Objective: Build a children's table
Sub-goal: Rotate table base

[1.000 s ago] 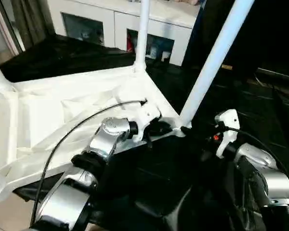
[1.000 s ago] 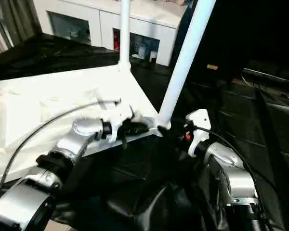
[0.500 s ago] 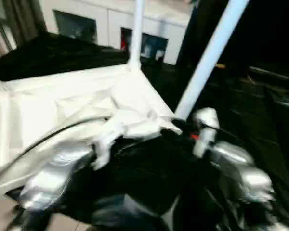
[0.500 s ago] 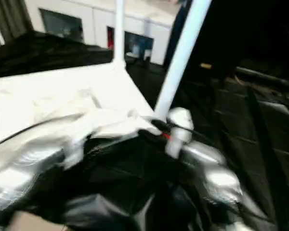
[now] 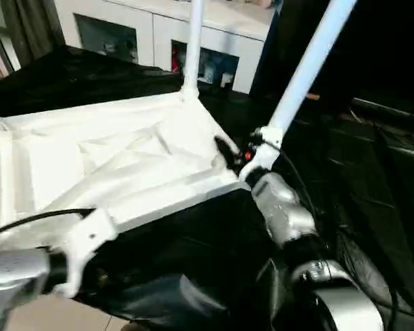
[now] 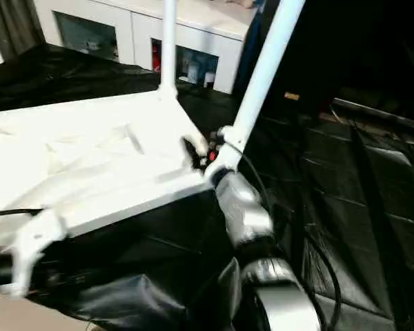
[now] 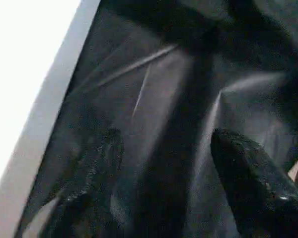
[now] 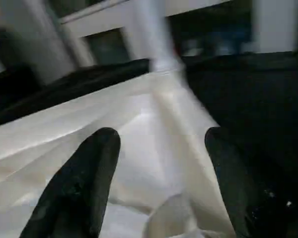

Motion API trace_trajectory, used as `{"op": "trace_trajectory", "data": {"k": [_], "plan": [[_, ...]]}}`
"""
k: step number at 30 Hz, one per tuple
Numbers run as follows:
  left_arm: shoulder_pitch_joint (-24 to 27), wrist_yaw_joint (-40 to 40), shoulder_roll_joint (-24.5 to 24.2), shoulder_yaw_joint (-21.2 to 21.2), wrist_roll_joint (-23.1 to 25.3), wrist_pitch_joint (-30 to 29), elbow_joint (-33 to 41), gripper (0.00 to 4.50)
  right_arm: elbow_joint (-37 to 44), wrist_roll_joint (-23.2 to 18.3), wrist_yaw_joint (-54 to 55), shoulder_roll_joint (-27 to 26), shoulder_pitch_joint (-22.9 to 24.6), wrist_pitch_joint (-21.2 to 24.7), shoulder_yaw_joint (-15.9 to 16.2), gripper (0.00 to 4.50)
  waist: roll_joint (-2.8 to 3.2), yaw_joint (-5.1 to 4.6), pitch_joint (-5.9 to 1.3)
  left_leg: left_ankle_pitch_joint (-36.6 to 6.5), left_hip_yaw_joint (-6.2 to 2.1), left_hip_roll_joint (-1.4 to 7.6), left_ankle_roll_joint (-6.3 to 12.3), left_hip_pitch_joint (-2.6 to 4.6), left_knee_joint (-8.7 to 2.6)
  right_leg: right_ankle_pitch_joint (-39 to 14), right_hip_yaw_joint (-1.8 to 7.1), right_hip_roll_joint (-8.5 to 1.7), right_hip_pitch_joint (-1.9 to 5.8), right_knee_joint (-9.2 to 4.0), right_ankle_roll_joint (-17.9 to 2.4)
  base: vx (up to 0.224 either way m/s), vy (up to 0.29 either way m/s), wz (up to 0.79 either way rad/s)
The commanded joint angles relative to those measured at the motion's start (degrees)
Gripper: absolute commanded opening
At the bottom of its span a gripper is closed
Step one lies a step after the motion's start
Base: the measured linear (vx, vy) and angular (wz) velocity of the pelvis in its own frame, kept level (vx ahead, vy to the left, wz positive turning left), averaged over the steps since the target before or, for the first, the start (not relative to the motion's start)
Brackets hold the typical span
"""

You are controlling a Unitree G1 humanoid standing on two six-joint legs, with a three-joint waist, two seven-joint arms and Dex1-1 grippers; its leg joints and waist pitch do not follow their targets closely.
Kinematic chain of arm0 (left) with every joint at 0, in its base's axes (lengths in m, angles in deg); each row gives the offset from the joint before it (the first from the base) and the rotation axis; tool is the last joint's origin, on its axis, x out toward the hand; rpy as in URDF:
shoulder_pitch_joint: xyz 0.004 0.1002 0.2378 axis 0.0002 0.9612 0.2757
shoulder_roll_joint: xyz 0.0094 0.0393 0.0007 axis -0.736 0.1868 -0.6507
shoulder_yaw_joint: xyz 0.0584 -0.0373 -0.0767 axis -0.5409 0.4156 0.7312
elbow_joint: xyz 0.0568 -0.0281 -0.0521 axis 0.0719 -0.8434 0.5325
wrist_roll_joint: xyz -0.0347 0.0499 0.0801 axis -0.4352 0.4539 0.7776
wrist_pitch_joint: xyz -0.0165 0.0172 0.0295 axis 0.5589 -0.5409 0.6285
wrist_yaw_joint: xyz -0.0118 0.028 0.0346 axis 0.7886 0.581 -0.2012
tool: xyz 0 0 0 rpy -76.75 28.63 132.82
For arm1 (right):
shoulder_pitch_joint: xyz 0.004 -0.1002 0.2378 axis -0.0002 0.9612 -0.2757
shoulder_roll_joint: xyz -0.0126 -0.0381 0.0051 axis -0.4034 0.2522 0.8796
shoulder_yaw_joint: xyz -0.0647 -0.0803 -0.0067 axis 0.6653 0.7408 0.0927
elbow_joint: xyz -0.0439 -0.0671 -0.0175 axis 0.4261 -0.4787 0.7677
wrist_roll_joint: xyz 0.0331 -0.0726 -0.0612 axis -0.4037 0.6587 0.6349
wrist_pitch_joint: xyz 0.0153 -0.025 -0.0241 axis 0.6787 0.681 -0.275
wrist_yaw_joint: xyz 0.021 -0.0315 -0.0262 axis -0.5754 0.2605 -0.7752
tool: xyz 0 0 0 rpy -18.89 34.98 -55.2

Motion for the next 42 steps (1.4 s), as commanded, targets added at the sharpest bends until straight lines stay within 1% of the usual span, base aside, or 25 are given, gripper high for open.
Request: {"op": "trace_trajectory", "data": {"k": [1, 2, 4, 6, 8, 11, 16, 21, 22, 23, 24, 25, 26, 28, 29, 30, 31, 32, 33, 35, 36, 37, 39, 41, 42], "plan": [[0.87, 0.62, -0.85, 0.88, -0.62, -0.89, 1.50, 3.52, -2.45, -0.80, 4.67, 1.52, -0.74, -2.38, -3.54, 3.07, 1.87, -0.57, -2.81, -18.19, -0.34, 1.12, -4.28, 1.83, -4.33, -12.88, 1.93, -1.37, 0.54, -3.59, -7.18, 0.000, 0.000, 0.00], [1.72, -0.48, -1.39, 1.45, -0.46, -1.05, 1.80, 3.82, -5.39, -0.81, 9.09, 1.95, -2.29, -4.48, -5.70, 3.07, 1.69, -0.46, -2.82, -17.78, -0.36, 1.16, -4.34, 1.76, -4.34, -12.52, 1.91, -1.41, 0.62, -3.55, -7.05, 0.000, 0.000, 0.00], [2.08, -1.64, -1.46, 1.89, -0.15, -0.61, 1.66, 3.91, -8.00, -1.08, 12.41, 2.68, -3.64, -6.56, -7.97, 3.07, 1.80, 0.02, -2.88, -18.12, -0.12, 1.11, -4.52, 2.24, -4.17, -12.01, 1.94, -1.25, 0.24, -3.54, -6.88, 0.000, 0.000, 0.00], [2.23, -2.13, -1.52, 1.64, 0.18, 0.47, 1.35, 4.00, -10.29, -1.20, 14.35, 3.81, -4.69, -8.46, -9.29, 3.07, 1.86, 0.23, -2.89, -18.37, -0.04, 1.06, -4.42, 2.31, -4.09, -11.06, 1.91, -1.13, 0.20, -3.50, -7.02, 0.000, 0.000, 0.00], [2.29, -2.35, -1.54, 1.20, 0.31, 1.21, 1.33, 4.11, -13.08, -1.43, 16.24, 5.14, -5.91, -10.62, -10.22, 3.07, 1.75, 0.21, -2.96, -17.50, -0.18, 0.99, -4.28, 1.79, -4.12, -10.54, 1.87, -1.22, 0.70, -3.32, -6.89, 0.000, 0.000, 0.00], [1.53, -3.12, -0.77, 0.27, 0.06, 2.45, 0.89, 4.43, -16.01, -1.15, 18.62, 8.15, -7.13, -12.92, -11.47, 3.07, 1.79, 0.32, -2.94, -18.69, -0.24, 0.92, -4.38, 1.74, -3.99, -12.25, 1.79, -1.25, 0.70, -3.47, -6.57, 0.000, 0.000, 0.00], [-0.62, -3.65, 0.04, -2.08, 0.56, 4.99, -1.15, 4.43, -18.09, -0.13, 19.41, 11.59, -8.06, -14.59, -12.62, 3.07, 1.66, 0.30, -3.04, -18.80, -0.31, 0.84, -4.26, 1.41, -3.75, -12.88, 1.74, -1.28, 0.93, -3.46, -6.32, 0.000, 0.000, 0.00], [-9.00, -5.28, 2.55, -6.70, 3.48, 11.51, -9.10, 4.43, -20.64, 0.71, 19.71, 16.22, -8.88, -17.15, -12.69, 3.07, 1.59, 0.25, -3.25, -19.83, -0.35, 0.72, -4.40, 1.39, -3.40, -14.06, 1.67, -1.34, 0.80, -3.47, -6.44, 0.000, 0.000, 0.00], [-12.68, -5.64, 4.27, -8.30, 4.11, 13.97, -12.50, 4.43, -20.96, 1.01, 19.53, 18.06, -8.90, -17.51, -12.91, 3.07, 1.61, 0.27, -3.39, -19.17, -0.42, 0.64, -4.28, 1.25, -3.34, -13.64, 1.58, -1.32, 1.00, -3.47, -6.54, 0.000, 0.000, 0.00], [-13.99, -5.83, 4.89, -8.88, 4.39, 14.88, -13.75, 4.43, -21.04, 1.04, 19.46, 18.68, -8.89, -17.62, -13.09, 3.07, 1.94, 0.48, -3.56, -18.58, -0.32, 0.66, -4.40, 1.50, -3.13, -12.23, 1.62, -1.32, 0.88, -3.27, -6.88, 0.000, 0.000, 0.00], [-15.32, -5.62, 5.45, -9.54, 4.57, 15.84, -14.95, 4.43, -21.04, 0.87, 19.34, 19.41, -8.83, -17.51, -13.41, 3.07, 1.54, 0.27, -3.57, -16.23, -0.28, 0.56, -3.85, 0.79, -2.99, -9.08, 1.60, -1.27, 1.34, -2.86, -7.62, 0.000, 0.000, 0.00], [-16.30, -5.44, 5.96, -9.97, 4.58, 16.55, -15.84, 4.43, -21.03, 0.71, 18.93, 19.94, -8.77, -17.36, -13.64, 3.07, 1.96, 0.35, -3.68, -15.69, -0.40, 0.59, -3.90, 0.69, -2.96, -8.64, 1.56, -1.41, 1.57, -2.64, -7.68, 0.000, 0.000, 0.00], [-16.93, -5.30, 6.30, -10.24, 4.57, 16.99, -16.41, 4.43, -21.01, 0.59, 18.63, 20.29, -8.73, -17.24, -13.79, 3.07, 1.68, 0.23, -3.72, -15.08, -0.31, 0.57, -3.78, 0.66, -2.84, -8.01, 1.52, -1.34, 1.55, -2.63, -7.71, 0.000, 0.000, 0.00], [-17.45, -4.39, 7.29, -10.30, 3.00, 16.90, -16.19, 4.43, -19.83, 0.79, 13.90, 20.62, -8.27, -15.98, -12.94, 3.07, 2.00, 0.13, -3.84, -13.70, -0.29, 0.59, -3.07, 0.50, -2.60, -5.55, 1.50, -1.29, 1.74, -2.29, -8.63, 0.000, 0.000, 0.00], [-16.47, -3.93, 7.71, -9.45, 1.14, 16.31, -14.92, 4.43, -17.82, 0.00, 5.88, 20.13, -7.32, -13.85, -11.76, 3.07, 2.61, -0.04, -3.92, -14.03, -0.34, 0.47, -2.61, 0.36, -2.58, -4.84, 1.49, -1.17, 1.95, -2.13, -8.99, 0.000, 0.000, 0.00], [-13.87, -2.85, 7.65, -7.80, -2.02, 15.23, -12.52, 4.43, -14.19, -0.64, -4.67, 19.33, -5.12, -11.33, -9.24, 3.07, 2.10, -0.43, -3.83, -13.98, -0.49, 0.62, -1.91, -0.14, -2.71, -4.18, 1.43, -1.24, 2.32, -2.23, -9.37, 0.000, 0.000, 0.00], [-13.87, -2.85, 7.65, -7.80, -2.02, 15.23, -12.52, 4.43, -14.19, -0.64, -4.67, 19.33, -5.12, -11.33, -9.24, 3.07, 2.11, -0.58, -3.90, -13.66, -0.55, 0.56, -1.47, -0.28, -2.65, -3.57, 1.42, -1.25, 2.57, -2.05, -9.74, 0.000, 0.000, 0.00], [-10.97, -1.60, 7.20, -6.15, -4.26, 15.71, -11.20, 4.43, -10.19, -0.40, -11.44, 18.73, -2.18, -9.84, -5.99, 3.07, 2.23, -1.06, -3.71, -13.51, -0.72, 0.84, -0.35, -0.35, -2.84, -3.77, 1.42, -1.50, 2.49, -2.33, -10.72, 0.000, 0.000, 0.00], [-9.03, -0.74, 6.70, -4.77, -5.30, 16.18, -10.67, 4.43, -7.43, 0.10, -12.59, 18.51, -0.03, -9.48, -4.18, 3.07, 2.17, -1.35, -3.63, -13.44, -0.77, 1.00, -0.35, -0.44, -2.95, -4.15, 1.48, -1.57, 2.48, -2.40, -10.90, 0.000, 0.000, 0.00], [-7.85, -0.21, 6.32, -3.97, -5.95, 16.83, -10.63, 4.43, -5.75, 0.43, -12.93, 18.41, 1.35, -9.44, -3.06, 3.07, 2.19, -1.34, -3.55, -13.86, -0.62, 1.07, -0.24, 0.16, -2.88, -5.40, 1.56, -1.36, 2.02, -2.67, -11.74, 0.000, 0.000, 0.00], [-3.02, 1.83, 4.32, 0.00, -6.80, 18.19, -10.86, 4.43, 1.94, 0.16, -13.31, 18.38, 7.29, -7.09, 0.09, 3.07, 1.67, -0.84, -3.21, -13.65, -0.55, 1.03, -0.22, 0.15, -2.92, -6.92, 1.67, -1.31, 2.12, -2.94, -11.41, 0.000, 0.000, 0.00], [-2.69, 2.00, 4.18, 0.29, -6.85, 18.26, -10.89, 4.43, 2.48, 0.13, -13.28, 18.39, 7.71, -6.92, 0.28, 3.07, 1.67, -0.84, -3.21, -13.65, -0.55, 1.03, -0.22, 0.15, -2.92, -6.92, 1.67, -1.31, 2.12, -2.94, -11.41, 0.000, 0.000, 0.00], [0.82, 4.13, 2.80, 4.76, -7.60, 19.06, -11.94, 4.43, 9.16, 0.23, -12.69, 18.60, 13.30, -6.32, 2.64, 3.07, 2.04, -0.48, -3.07, -15.55, -0.38, 1.38, -0.95, 0.84, -3.24, -9.82, 1.82, -1.07, 1.47, -3.22, -9.82, 0.000, 0.000, 0.00], [1.74, 5.06, 2.43, 6.59, -8.25, 19.20, -12.42, 4.43, 11.56, 0.06, -12.75, 18.42, 15.12, -5.65, 2.65, 3.07, 1.98, -0.39, -2.73, -18.06, -0.43, 1.35, -1.39, 0.86, -3.50, -12.88, 1.86, -1.03, 1.25, -3.53, -9.22, 0.000, 0.000, 0.00], [2.65, 6.02, 1.75, 9.86, -9.80, 19.20, -13.48, 4.43, 16.38, -0.28, -14.11, 18.11, 18.45, -3.54, 2.28, 3.07, 2.20, -0.34, -2.69, -20.96, -0.59, 1.45, -2.13, 1.21, -3.68, -16.32, 1.82, -1.12, 0.88, -3.75, -8.78, 0.000, 0.000, 0.00]]}}
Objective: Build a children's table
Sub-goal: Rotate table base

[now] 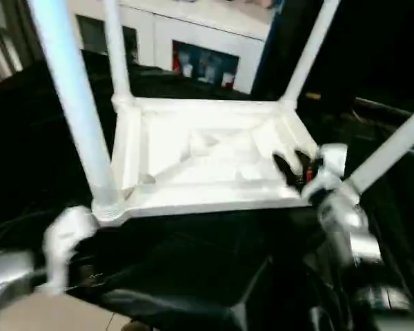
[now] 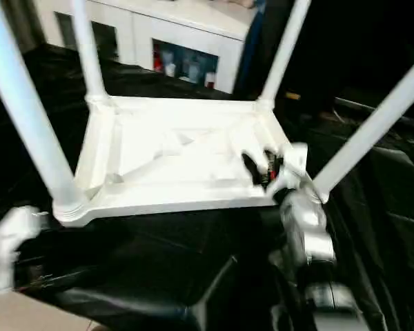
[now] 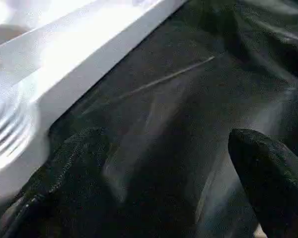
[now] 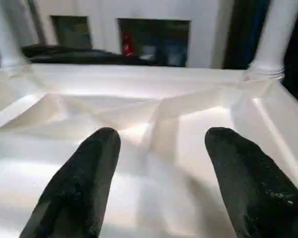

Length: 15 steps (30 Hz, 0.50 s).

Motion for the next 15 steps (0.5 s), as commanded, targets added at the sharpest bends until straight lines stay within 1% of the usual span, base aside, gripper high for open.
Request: {"op": "trace_trajectory", "data": {"k": [1, 2, 3, 4, 5, 6, 7, 8, 9, 10, 11, 12, 13, 14, 15], "plan": [[0.21, 1.61, -0.94, 5.45, -2.87, 0.75, -1.15, 4.43, 8.72, -0.85, -2.28, 0.78, 4.01, 3.23, -0.40, 3.07, 1.60, 0.22, -2.53, -22.23, -0.38, 0.60, -2.35, 1.96, -4.93, -17.34, 1.98, -1.71, 0.98, -4.95, -7.64, 0.000, 0.000, 0.00], [0.21, 1.61, -0.94, 5.45, -2.87, 0.75, -1.15, 4.43, 8.72, -0.85, -2.28, 0.78, 4.01, 3.23, -0.40, 3.07, 1.56, 0.25, -2.47, -23.00, -0.46, 0.70, -2.44, 1.97, -5.06, -17.86, 1.99, -1.80, 0.89, -5.07, -7.43, 0.000, 0.000, 0.00], [-0.31, 2.06, -2.00, 9.87, -4.60, 1.32, -4.93, 4.43, 14.25, -2.10, -5.57, 1.78, 8.37, 5.53, 0.09, 3.07, 1.99, 0.34, -2.31, -24.94, -0.69, 0.54, -2.83, 2.03, -5.24, -20.06, 1.89, -1.80, 0.92, -5.29, -6.90, 0.000, 0.000, 0.00], [-0.15, 2.41, -2.52, 10.52, -4.71, 1.94, -5.86, 4.43, 15.50, -2.65, -5.95, 2.12, 9.29, 6.18, 0.13, 3.07, 1.61, 0.55, -2.33, -26.14, -0.69, 0.61, -2.62, 2.27, -5.13, -21.48, 1.97, -1.96, 0.69, -5.60, -6.35, 0.000, 0.000, 0.00], [0.38, 3.51, -4.00, 12.11, -4.99, 3.18, -8.34, 4.43, 18.42, -3.91, -7.05, 3.16, 11.55, 7.65, 0.28, 3.07, 1.77, 0.68, -2.15, -26.46, -0.86, 0.45, -2.52, 2.15, -5.26, -22.56, 1.95, -1.95, 0.77, -5.78, -6.00, 0.000, 0.000, 0.00], [0.29, 4.12, -5.00, 13.01, -4.95, 3.89, -10.54, 4.43, 19.52, -4.49, -8.08, 4.17, 12.82, 8.18, 0.25, 3.07, 1.72, 0.85, -2.09, -27.26, -0.94, 0.47, -2.41, 2.20, -5.34, -24.52, 2.01, -2.08, 0.69, -6.09, -5.20, 0.000, 0.000, 0.00], [-0.02, 4.42, -5.53, 13.54, -4.86, 4.63, -12.20, 4.43, 19.90, -4.93, -8.69, 4.78, 13.50, 8.53, 0.07, 3.07, 1.90, 0.73, -1.86, -29.34, -1.12, 0.49, -2.80, 2.45, -5.46, -27.09, 1.89, -2.16, 0.39, -6.43, -4.89, 0.000, 0.000, 0.00], [-0.02, 4.42, -5.53, 13.54, -4.86, 4.63, -12.20, 4.43, 19.90, -4.93, -8.69, 4.78, 13.50, 8.53, 0.07, 3.07, 1.92, 0.63, -1.79, -30.50, -1.26, 0.53, -3.14, 2.50, -5.52, -28.53, 1.82, -2.27, 0.36, -6.55, -4.82, 0.000, 0.000, 0.00], [-1.09, 4.51, -5.72, 14.44, -4.99, 5.23, -14.43, 4.43, 20.11, -5.07, -9.03, 5.80, 14.35, 8.93, -0.03, 3.07, 2.19, 0.48, -1.67, -32.81, -1.60, 0.58, -3.86, 2.77, -5.67, -30.98, 1.58, -2.48, 0.26, -6.84, -4.74, 0.000, 0.000, 0.00], [-3.09, 4.19, -5.37, 15.35, -5.82, 5.62, -16.51, 4.43, 19.15, -4.20, -9.18, 7.07, 14.89, 8.80, -0.07, 3.07, 2.31, 0.51, -1.65, -34.25, -1.74, 0.52, -4.11, 3.12, -5.70, -32.28, 1.41, -2.44, 0.15, -7.18, -4.49, 0.000, 0.000, 0.00], [-5.12, 3.92, -4.90, 16.04, -6.79, 5.68, -18.03, 4.43, 18.41, -3.24, -9.37, 8.27, 15.41, 8.97, -0.10, 3.07, 2.45, 0.65, -1.74, -34.65, -1.79, 0.51, -4.30, 3.49, -5.74, -31.22, 1.32, -2.43, 0.12, -7.27, -4.91, 0.000, 0.000, 0.00], [-7.15, 3.84, -4.33, 16.50, -7.93, 5.49, -19.15, 4.43, 18.43, -1.86, -9.28, 9.24, 16.09, 10.03, -0.39, 3.07, 2.67, 0.70, -1.81, -34.51, -1.89, 0.50, -4.43, 3.43, -5.81, -29.96, 1.31, -2.42, 0.34, -7.16, -5.30, 0.000, 0.000, 0.00], [-8.47, 3.79, -3.87, 16.42, -8.64, 5.33, -19.47, 4.43, 17.91, -0.68, -8.74, 9.95, 16.24, 10.80, -0.60, 3.07, 2.55, 0.79, -1.81, -34.27, -1.95, 0.51, -4.54, 3.33, -6.00, -27.96, 1.26, -2.35, 0.60, -7.07, -6.02, 0.000, 0.000, 0.00], [-9.61, 3.94, -3.55, 16.06, -9.44, 5.31, -19.77, 4.43, 18.03, 0.31, -7.92, 10.74, 16.54, 12.18, -0.75, 3.07, 2.52, 0.81, -1.68, -34.93, -2.03, 0.43, -4.59, 3.37, -6.07, -27.56, 1.27, -2.32, 0.53, -7.09, -6.45, 0.000, 0.000, 0.00], [-12.22, 3.51, -2.53, 14.65, -10.69, 4.87, -19.85, 4.43, 16.71, 1.65, -6.12, 12.12, 16.26, 13.49, -1.36, 3.07, 2.34, 0.63, -1.52, -36.23, -2.27, 0.30, -4.51, 3.36, -6.08, -29.17, 1.15, -2.43, 0.58, -7.20, -6.45, 0.000, 0.000, 0.00]]}}
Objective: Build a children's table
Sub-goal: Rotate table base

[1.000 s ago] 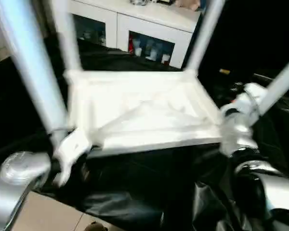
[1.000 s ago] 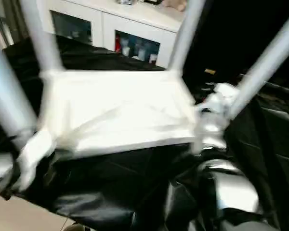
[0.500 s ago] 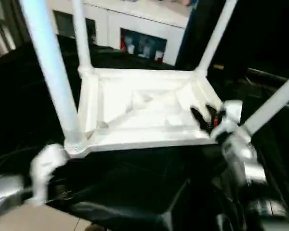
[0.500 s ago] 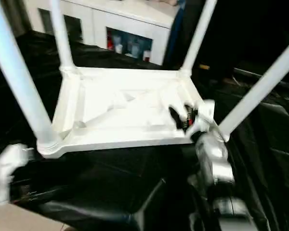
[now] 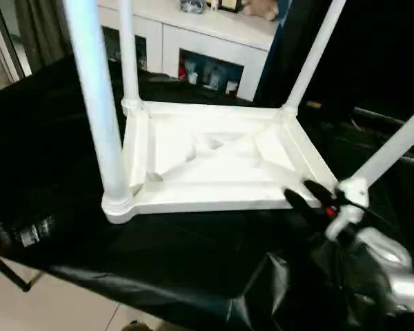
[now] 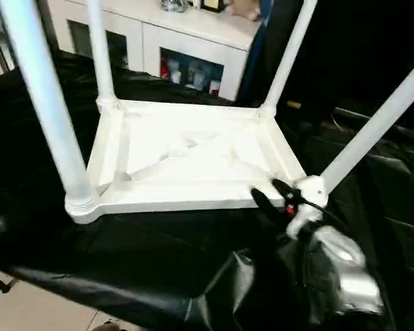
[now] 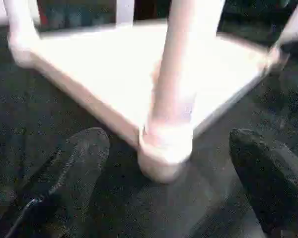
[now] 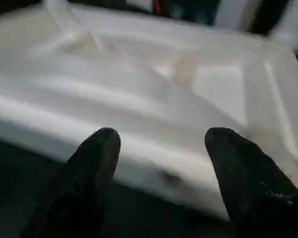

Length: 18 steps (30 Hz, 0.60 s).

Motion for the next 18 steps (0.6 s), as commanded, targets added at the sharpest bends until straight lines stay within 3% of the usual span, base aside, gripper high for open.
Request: {"op": "trace_trajectory", "data": {"k": [1, 3, 6, 8, 10, 11, 14, 17, 18], "plan": [[-3.23, -0.26, 1.54, -2.36, -1.72, 0.48, -0.29, 4.43, -1.70, 2.11, 2.85, 2.05, -0.52, 2.73, -2.08, 3.07, 2.17, -0.38, -1.67, -36.63, -1.28, 0.90, -4.63, 2.04, -5.81, -30.10, 1.09, -2.48, -0.34, -6.11, -6.56, 0.000, 0.000, 0.00], [-4.76, -0.22, 2.13, -4.04, -1.05, 1.27, -1.14, 4.43, -2.17, 2.19, 3.64, 2.65, -0.76, 3.34, -2.17, 3.07, 2.07, -0.45, -1.77, -36.96, -1.42, 0.85, -4.50, 2.24, -5.67, -32.30, 0.94, -2.83, -0.20, -6.52, -5.76, 0.000, 0.000, 0.00], [-7.00, 0.08, 3.06, -6.45, 0.02, 2.05, -2.47, 4.43, -2.51, 2.82, 4.03, 3.45, -0.79, 4.47, -1.46, 3.07, 1.86, -0.73, -1.86, -35.73, -1.80, 0.81, -4.16, 1.79, -5.80, -34.22, 0.55, -3.22, 0.62, -6.86, -4.70, 0.000, 0.000, 0.00], [-9.13, -0.81, 4.39, -8.71, 1.97, 3.12, -3.87, 4.43, -3.42, 3.84, 4.45, 3.83, -0.85, 5.54, -0.48, 3.07, 1.92, -0.72, -2.03, -33.92, -1.89, 0.86, -4.15, 1.41, -6.05, -32.57, 0.56, -3.32, 1.05, -6.71, -5.07, -0.002, 0.005, -0.09], [-10.64, -1.84, 5.23, -10.60, 3.86, 3.93, -5.22, 4.43, -3.94, 4.90, 4.86, 3.64, -0.95, 5.89, 0.02, 3.07, 2.28, -0.57, -1.99, -33.54, -1.71, 0.83, -4.14, 1.89, -5.89, -31.52, 0.72, -3.29, 0.51, -6.76, -5.74, 0.000, 0.000, 0.00], [-11.24, -2.82, 5.42, -11.52, 5.09, 4.04, -5.94, 4.43, -3.98, 5.24, 4.96, 3.38, -0.98, 5.80, 0.24, 3.07, 2.04, -0.69, -1.90, -34.00, -1.62, 0.83, -4.03, 2.01, -5.83, -31.72, 0.65, -3.14, 0.33, -6.97, -5.79, 0.000, 0.000, 0.00], [-14.37, -8.33, 7.33, -13.11, 8.50, 5.73, -9.72, 4.43, -2.47, 5.72, 5.34, 1.68, -0.87, 6.46, 1.22, 3.07, 2.00, -0.83, -2.01, -33.61, -1.66, 0.82, -3.88, 1.91, -5.80, -30.83, 0.59, -3.08, 0.49, -6.71, -6.20, 0.000, 0.000, 0.00], [-15.24, -8.67, 8.00, -13.58, 8.78, 7.01, -10.69, 4.43, -1.66, 5.55, 5.28, 1.01, -0.74, 6.79, 1.97, 3.07, 1.88, -0.97, -2.10, -33.88, -1.67, 0.80, -3.73, 2.06, -5.68, -30.38, 0.51, -3.10, 0.42, -6.72, -6.38, 0.000, 0.000, 0.00], [-15.56, -8.23, 8.91, -14.17, 7.40, 6.65, -9.55, 4.43, -1.80, 5.84, 5.26, 0.14, -0.97, 6.69, 3.11, 3.07, 1.96, -1.07, -2.22, -32.83, -1.64, 0.88, -3.52, 1.82, -5.73, -29.14, 0.71, -3.21, 0.58, -6.42, -7.06, 0.000, 0.000, 0.00]]}}
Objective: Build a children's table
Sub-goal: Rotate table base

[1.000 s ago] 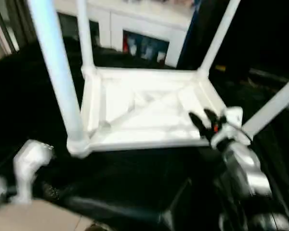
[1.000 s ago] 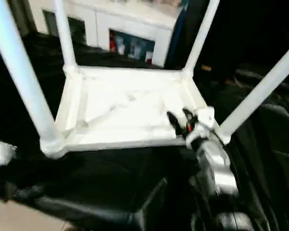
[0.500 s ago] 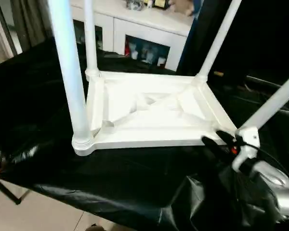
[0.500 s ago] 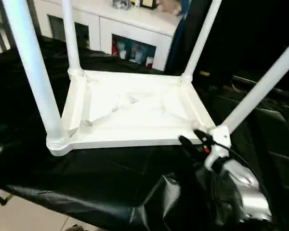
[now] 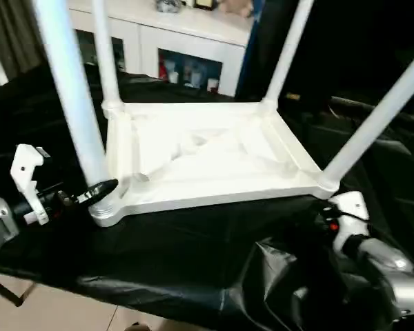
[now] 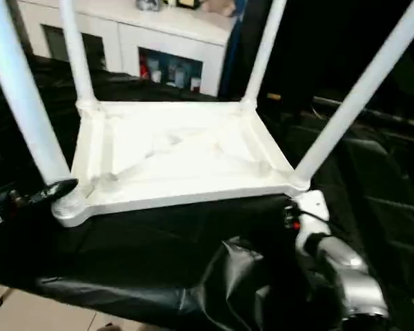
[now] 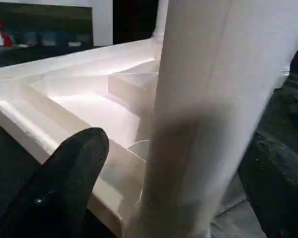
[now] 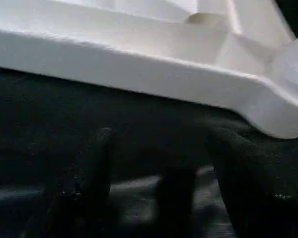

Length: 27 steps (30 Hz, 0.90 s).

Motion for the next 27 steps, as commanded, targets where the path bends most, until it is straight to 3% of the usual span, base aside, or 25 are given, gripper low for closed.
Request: {"op": "trace_trajectory", "data": {"k": [1, 6, 9, 11, 13, 15, 16, 18, 19, 22, 23, 27], "plan": [[-0.79, 0.58, 1.40, -1.52, -1.76, -1.01, 2.66, 4.43, 0.16, 0.93, 0.29, -0.53, -1.21, 0.53, 0.87, 3.07, 1.54, -0.03, -2.56, -32.87, -0.95, 1.00, -3.46, 1.36, -5.37, -28.19, 1.40, -3.14, 0.22, -5.51, -7.66, 0.000, 0.000, 0.00], [-0.36, 3.94, 2.61, -4.06, -7.79, -7.65, 10.20, 4.43, -4.89, 3.58, 1.26, -2.61, -4.81, -0.02, 2.51, 3.07, 1.64, -0.24, -2.86, -30.31, -0.60, 1.03, -3.62, 1.01, -5.35, -23.74, 1.71, -3.01, 0.53, -4.50, -9.80, 0.000, 0.000, 0.00], [0.18, 6.44, 2.53, -6.92, -12.68, -12.23, 15.90, 4.43, -11.01, 6.22, 3.33, -4.24, -8.68, -2.10, 3.98, 3.07, 1.35, -0.21, -2.81, -28.66, -0.13, 0.93, -3.42, 1.22, -5.14, -22.12, 1.83, -2.73, 0.16, -4.44, -10.55, 0.000, 0.000, 0.00], [0.67, 8.08, 2.15, -9.10, -16.43, -16.34, 20.72, 4.43, -14.37, 6.88, 4.62, -5.67, -11.60, -2.74, 4.51, 3.07, 1.22, -0.05, -3.00, -26.98, -0.08, 0.93, -3.45, 0.94, -5.08, -20.86, 1.94, -2.79, 0.42, -3.87, -10.84, 0.000, 0.000, 0.00], [0.68, 8.77, 2.01, -10.02, -17.84, -17.84, 22.39, 4.43, -15.62, 7.02, 4.68, -6.17, -12.75, -2.94, 4.73, 3.07, 0.92, 0.07, -2.98, -25.35, 0.27, 0.83, -3.28, 0.86, -4.95, -19.30, 2.09, -2.43, 0.42, -3.61, -10.39, 0.000, 0.000, 0.00], [0.70, 10.21, 1.85, -13.51, -19.76, -20.71, 26.54, 4.43, -18.97, 8.00, 4.56, -7.58, -15.95, -3.51, 5.82, 3.07, 0.71, -0.11, -2.94, -24.88, 0.23, 0.72, -3.34, 0.53, -4.94, -20.86, 2.15, -2.41, 0.63, -3.57, -9.63, 0.000, 0.000, 0.00], [0.61, 10.37, 2.06, -14.29, -19.85, -21.02, 27.23, 4.43, -19.70, 8.28, 4.35, -7.89, -16.61, -3.70, 6.13, 3.07, 0.31, -0.35, -2.96, -24.54, 0.19, 0.71, -3.42, 0.37, -4.86, -22.18, 2.16, -2.49, 0.64, -3.57, -8.94, 0.000, 0.000, 0.00], [0.37, 10.28, 2.62, -15.24, -20.44, -21.67, 28.38, 4.43, -20.68, 8.75, 4.19, -8.28, -17.48, -4.18, 6.45, 3.07, 0.36, -0.71, -3.00, -23.81, 0.12, 0.71, -3.70, 0.17, -4.81, -23.28, 2.15, -2.56, 0.78, -3.68, -8.10, 0.000, 0.000, 0.00], [0.00, 9.95, 3.38, -16.31, -21.32, -22.56, 29.73, 4.43, -22.12, 9.18, 4.09, -8.88, -18.73, -4.92, 6.59, 3.07, -0.08, -1.01, -3.04, -23.42, 0.16, 0.70, -3.79, -0.01, -4.75, -23.76, 2.09, -2.49, 0.84, -3.68, -7.69, 0.000, 0.000, 0.00], [-0.90, 9.24, 5.27, -18.42, -21.93, -23.10, 31.08, 4.43, -23.75, 9.53, 3.89, -10.14, -20.77, -5.74, 6.81, 3.07, -0.02, -1.39, -2.99, -23.92, 0.05, 0.68, -4.04, 0.14, -4.62, -25.87, 1.97, -2.47, 0.63, -3.93, -7.04, 0.000, 0.000, 0.00], [-1.84, 8.52, 6.96, -20.07, -21.56, -22.89, 31.25, 4.43, -24.31, 9.87, 3.58, -10.90, -21.82, -6.22, 7.38, 3.07, -0.26, -1.54, -3.03, -24.02, 0.09, 0.61, -4.02, 0.16, -4.54, -26.06, 1.96, -2.36, 0.58, -3.98, -6.85, 0.000, 0.000, 0.00], [-4.79, 6.77, 11.26, -24.34, -18.96, -21.41, 29.66, 4.43, -25.80, 10.82, 2.55, -12.55, -24.07, -7.65, 8.80, 3.07, -0.30, -2.10, -3.05, -24.64, -0.14, 0.71, -4.14, -0.01, -4.56, -27.80, 1.80, -2.45, 0.62, -4.16, -6.05, 0.000, 0.000, 0.00]]}}
